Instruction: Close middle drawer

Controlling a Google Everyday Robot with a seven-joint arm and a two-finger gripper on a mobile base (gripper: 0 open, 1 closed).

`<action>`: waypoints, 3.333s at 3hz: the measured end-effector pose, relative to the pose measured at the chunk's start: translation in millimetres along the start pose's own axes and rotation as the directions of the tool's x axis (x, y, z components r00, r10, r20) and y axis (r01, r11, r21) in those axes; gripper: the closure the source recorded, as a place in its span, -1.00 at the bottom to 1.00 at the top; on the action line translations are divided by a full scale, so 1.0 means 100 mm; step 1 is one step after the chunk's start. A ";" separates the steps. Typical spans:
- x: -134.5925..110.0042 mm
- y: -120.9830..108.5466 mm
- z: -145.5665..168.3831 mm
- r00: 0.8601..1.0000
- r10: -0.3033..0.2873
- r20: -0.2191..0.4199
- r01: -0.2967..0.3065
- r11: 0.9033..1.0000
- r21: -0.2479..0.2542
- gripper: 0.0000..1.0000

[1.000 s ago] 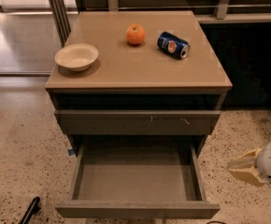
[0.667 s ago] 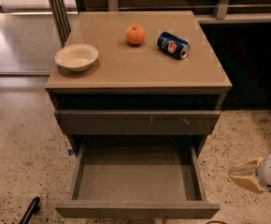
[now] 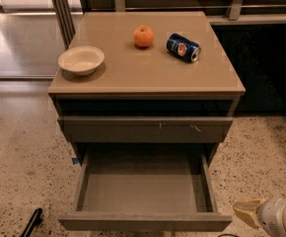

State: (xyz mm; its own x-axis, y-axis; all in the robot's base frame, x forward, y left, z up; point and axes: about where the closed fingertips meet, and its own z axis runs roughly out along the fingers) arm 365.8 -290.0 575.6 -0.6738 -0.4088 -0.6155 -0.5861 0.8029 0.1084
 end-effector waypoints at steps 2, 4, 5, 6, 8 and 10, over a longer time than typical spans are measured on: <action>0.36 -0.22 0.81 0.996 0.087 -0.007 -0.087 0.995 -0.056 1.00; 0.43 -0.14 0.82 0.994 0.108 -0.006 -0.108 0.992 -0.057 1.00; 0.65 -0.12 0.83 0.983 0.184 -0.007 -0.184 0.982 -0.041 1.00; 0.82 -0.10 0.89 0.970 0.242 -0.025 -0.243 0.969 -0.047 1.00; 0.98 -0.08 1.02 0.955 0.293 -0.052 -0.295 0.954 -0.056 1.00; 0.92 -0.14 1.33 0.958 0.277 -0.073 -0.283 0.955 -0.086 1.00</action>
Offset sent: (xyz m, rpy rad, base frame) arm 0.0407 0.0080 -0.1273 0.0931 0.1153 -0.0078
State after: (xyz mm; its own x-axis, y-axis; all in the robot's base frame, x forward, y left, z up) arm 371.6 -281.6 413.8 -0.8408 -0.2013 -0.5024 -0.4082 0.8454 0.3444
